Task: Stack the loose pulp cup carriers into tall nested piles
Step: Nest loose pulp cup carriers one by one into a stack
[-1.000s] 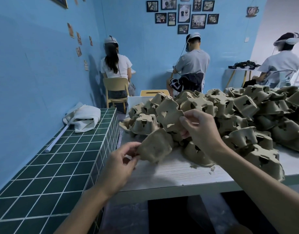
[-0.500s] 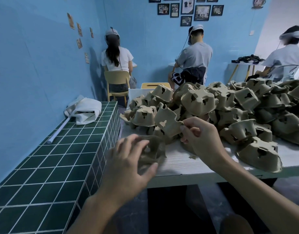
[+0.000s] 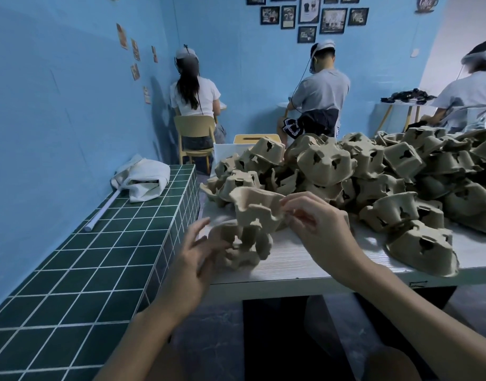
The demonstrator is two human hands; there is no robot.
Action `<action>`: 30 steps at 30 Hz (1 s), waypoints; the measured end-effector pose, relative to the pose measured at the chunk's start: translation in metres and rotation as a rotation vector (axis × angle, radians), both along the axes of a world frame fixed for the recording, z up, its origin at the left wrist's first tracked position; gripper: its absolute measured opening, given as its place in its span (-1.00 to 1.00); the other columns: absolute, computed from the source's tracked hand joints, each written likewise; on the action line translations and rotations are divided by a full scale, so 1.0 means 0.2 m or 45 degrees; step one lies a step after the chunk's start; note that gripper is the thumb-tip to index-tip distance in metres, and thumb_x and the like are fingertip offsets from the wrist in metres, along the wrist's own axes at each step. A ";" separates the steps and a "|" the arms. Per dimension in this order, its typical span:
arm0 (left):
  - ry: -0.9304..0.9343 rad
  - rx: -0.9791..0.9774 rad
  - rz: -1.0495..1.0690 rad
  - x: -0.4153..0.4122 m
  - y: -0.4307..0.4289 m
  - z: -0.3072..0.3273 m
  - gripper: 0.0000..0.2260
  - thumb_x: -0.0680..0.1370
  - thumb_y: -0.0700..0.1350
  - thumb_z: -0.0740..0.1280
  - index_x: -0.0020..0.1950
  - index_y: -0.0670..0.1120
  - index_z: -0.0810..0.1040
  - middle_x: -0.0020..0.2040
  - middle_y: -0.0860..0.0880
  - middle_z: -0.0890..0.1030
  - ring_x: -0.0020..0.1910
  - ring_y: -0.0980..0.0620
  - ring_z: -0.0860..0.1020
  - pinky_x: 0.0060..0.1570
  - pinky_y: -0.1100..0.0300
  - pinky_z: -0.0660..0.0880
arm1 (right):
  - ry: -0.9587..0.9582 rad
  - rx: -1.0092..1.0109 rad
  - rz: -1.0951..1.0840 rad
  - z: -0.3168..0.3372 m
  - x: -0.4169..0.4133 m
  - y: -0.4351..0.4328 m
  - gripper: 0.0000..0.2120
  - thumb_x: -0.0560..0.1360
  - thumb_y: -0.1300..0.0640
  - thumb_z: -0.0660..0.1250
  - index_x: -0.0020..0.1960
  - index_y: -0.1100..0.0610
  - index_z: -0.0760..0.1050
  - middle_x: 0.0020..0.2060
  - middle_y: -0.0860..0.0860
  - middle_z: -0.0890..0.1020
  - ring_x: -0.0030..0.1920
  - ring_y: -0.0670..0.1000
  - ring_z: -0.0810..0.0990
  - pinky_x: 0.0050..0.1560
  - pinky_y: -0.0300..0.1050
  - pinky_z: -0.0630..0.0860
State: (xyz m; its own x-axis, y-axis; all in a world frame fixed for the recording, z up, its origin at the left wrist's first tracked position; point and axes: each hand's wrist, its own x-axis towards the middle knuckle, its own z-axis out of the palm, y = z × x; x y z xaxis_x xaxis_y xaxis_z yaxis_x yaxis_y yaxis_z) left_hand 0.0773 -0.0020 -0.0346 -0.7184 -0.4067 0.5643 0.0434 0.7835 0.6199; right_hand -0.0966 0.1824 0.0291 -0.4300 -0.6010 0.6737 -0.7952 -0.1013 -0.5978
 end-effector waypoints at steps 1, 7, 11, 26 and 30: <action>0.005 0.079 0.001 0.00 -0.01 -0.01 -0.68 0.58 -0.22 0.36 0.31 0.02 0.54 0.51 0.11 0.23 0.42 0.46 0.23 0.38 0.44 0.27 | 0.024 0.013 0.022 -0.01 0.00 -0.01 -0.88 0.48 0.41 0.40 -0.05 0.25 0.61 0.01 0.00 0.62 -0.05 -0.12 0.63 -0.03 -0.38 0.52; -0.080 0.529 -0.101 0.01 0.02 -0.04 -0.34 0.47 -0.17 0.38 0.49 0.14 0.20 0.42 0.13 0.39 0.37 0.34 0.40 0.41 0.19 0.40 | 0.138 0.097 0.087 -0.08 0.02 -0.06 -0.90 0.52 0.36 0.37 -0.01 0.22 0.59 0.07 -0.04 0.58 0.03 -0.06 0.61 0.03 -0.20 0.55; -0.207 0.490 -0.117 0.01 0.04 -0.01 -0.26 0.43 -0.06 0.31 0.52 0.24 0.05 0.39 0.33 0.30 0.26 0.56 0.34 0.23 0.46 0.32 | 0.146 0.148 0.094 -0.14 0.03 -0.08 -0.90 0.54 0.31 0.34 0.03 0.21 0.60 0.13 -0.05 0.58 0.09 -0.09 0.59 0.10 -0.12 0.53; -0.295 0.178 -0.142 -0.13 0.02 0.06 -0.51 0.32 0.31 0.49 0.16 0.14 0.52 0.22 0.27 0.41 0.18 0.42 0.41 0.04 0.62 0.27 | 0.117 0.201 -0.738 -0.18 -0.20 0.11 -0.80 0.49 0.21 0.36 0.10 0.14 0.62 0.10 0.08 0.60 0.15 0.20 0.48 0.16 0.12 0.39; -0.314 0.108 -0.114 -0.17 0.01 0.04 -0.50 0.30 0.41 0.37 0.13 0.18 0.51 0.21 0.28 0.42 0.16 0.34 0.46 0.10 0.44 0.35 | -0.032 0.485 -0.792 -0.18 -0.28 0.16 -0.65 0.49 0.12 0.43 0.25 0.13 0.52 0.23 0.11 0.53 0.26 0.19 0.40 0.25 0.10 0.33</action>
State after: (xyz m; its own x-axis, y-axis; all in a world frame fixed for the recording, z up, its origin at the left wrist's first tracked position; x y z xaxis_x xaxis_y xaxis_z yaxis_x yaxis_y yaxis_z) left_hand 0.0440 0.0010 -0.0266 -0.8652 -0.3738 0.3342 -0.0504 0.7279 0.6838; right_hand -0.1531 0.2147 -0.0074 -0.7809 -0.4314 0.4518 -0.6234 0.5834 -0.5206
